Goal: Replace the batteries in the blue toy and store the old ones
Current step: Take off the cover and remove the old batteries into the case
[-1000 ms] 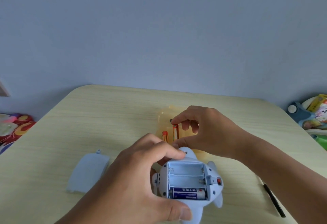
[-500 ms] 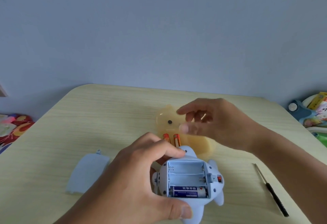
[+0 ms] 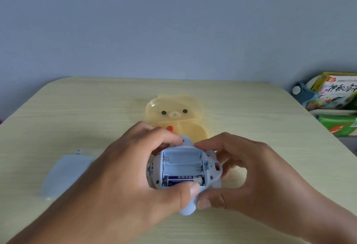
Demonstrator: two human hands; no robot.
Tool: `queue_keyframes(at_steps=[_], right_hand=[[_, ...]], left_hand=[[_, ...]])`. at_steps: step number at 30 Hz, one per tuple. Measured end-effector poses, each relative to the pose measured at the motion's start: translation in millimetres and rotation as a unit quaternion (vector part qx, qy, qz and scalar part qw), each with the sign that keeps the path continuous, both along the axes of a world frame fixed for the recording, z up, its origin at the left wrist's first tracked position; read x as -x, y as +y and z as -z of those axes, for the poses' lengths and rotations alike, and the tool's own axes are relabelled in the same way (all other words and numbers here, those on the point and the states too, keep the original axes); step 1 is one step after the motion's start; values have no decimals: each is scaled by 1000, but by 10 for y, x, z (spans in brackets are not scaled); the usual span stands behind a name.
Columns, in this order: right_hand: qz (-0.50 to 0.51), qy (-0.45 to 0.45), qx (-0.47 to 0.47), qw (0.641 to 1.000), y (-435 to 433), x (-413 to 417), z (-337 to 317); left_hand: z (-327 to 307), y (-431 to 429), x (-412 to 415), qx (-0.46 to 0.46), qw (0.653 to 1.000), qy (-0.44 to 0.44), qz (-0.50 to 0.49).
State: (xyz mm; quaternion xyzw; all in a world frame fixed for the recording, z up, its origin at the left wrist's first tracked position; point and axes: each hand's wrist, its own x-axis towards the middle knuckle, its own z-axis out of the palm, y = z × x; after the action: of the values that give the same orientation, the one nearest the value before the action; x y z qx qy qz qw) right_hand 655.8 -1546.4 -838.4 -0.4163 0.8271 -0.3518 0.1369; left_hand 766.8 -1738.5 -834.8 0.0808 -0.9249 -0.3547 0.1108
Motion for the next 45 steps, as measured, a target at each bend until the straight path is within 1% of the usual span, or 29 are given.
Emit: queue_keyframes(at_steps=[3, 6, 9, 16, 21, 25, 28, 32, 35, 39, 45], right_hand=[[7, -13, 3, 1000, 3, -38, -7], [15, 0, 10, 1000, 4, -59, -15], [15, 20, 14, 1000, 19, -71, -8], [14, 34, 28, 999, 44, -87, 2], [13, 39, 27, 999, 50, -89, -3], [18, 22, 22, 999, 56, -85, -15], [22, 17, 23, 999, 51, -93, -11], [27, 4, 16, 1000, 60, -104, -4], [29, -4, 3, 1000, 73, -105, -33], [33, -13, 2, 999, 65, -103, -54], [37, 3, 1, 999, 77, -114, -31]], left_hand=[[-13, 149, 46, 55, 998, 9, -40], [-43, 317, 79, 99, 993, -16, -65], [-103, 415, 109, 117, 989, -33, -84], [-122, 491, 155, 151, 983, -39, -94], [-153, 502, 168, 129, 986, -39, -94], [-164, 475, 144, 114, 989, -22, -97], [-108, 455, 113, 115, 991, -15, -72], [26, 421, 84, 138, 989, -3, -44], [47, 368, 55, 118, 993, 4, -29], [40, 321, 15, 90, 996, -9, -19], [104, 307, 28, 101, 995, 15, -13]])
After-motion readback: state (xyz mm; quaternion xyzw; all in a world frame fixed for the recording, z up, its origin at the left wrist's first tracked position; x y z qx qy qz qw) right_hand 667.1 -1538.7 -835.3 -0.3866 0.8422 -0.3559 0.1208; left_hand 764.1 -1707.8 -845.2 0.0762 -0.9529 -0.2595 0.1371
